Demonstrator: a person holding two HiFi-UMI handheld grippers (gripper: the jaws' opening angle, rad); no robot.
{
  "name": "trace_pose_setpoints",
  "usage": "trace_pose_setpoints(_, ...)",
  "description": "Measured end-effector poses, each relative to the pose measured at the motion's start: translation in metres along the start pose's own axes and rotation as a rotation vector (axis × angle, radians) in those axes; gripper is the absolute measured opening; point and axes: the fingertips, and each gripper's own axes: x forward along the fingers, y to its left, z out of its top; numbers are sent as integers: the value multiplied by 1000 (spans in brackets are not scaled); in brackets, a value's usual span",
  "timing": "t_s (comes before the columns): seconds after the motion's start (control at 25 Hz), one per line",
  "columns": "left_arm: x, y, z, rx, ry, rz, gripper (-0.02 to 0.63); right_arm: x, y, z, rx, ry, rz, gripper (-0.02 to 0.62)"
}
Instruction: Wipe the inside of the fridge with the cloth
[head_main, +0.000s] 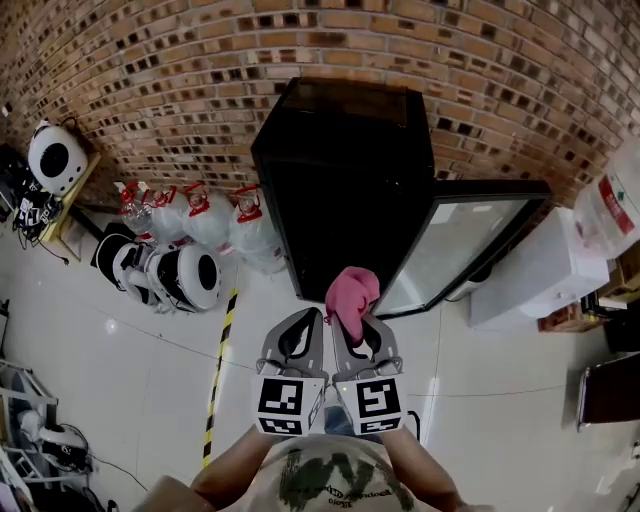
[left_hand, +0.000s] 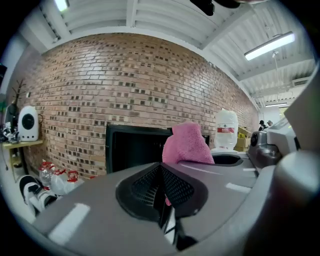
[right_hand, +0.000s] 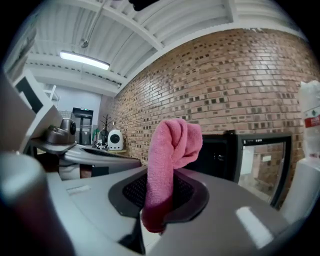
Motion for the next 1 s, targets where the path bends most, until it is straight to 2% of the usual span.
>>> trace_pose_setpoints(0.24, 24, 26, 13, -7, 6, 74, 12, 40, -13, 8, -36, -9, 52, 55)
trace_pose_setpoints(0.48, 41, 55, 18, -15, 6, 85, 12, 79, -6, 6, -52, -17, 76, 57)
trace_pose_setpoints(0.72, 70, 94, 17, -12, 23, 42, 12, 132, 0, 4, -100, 2, 45, 57)
trace_pose_setpoints(1.0, 110, 143, 12, -17, 47, -48, 12, 200, -2, 0, -123, -2, -6, 57)
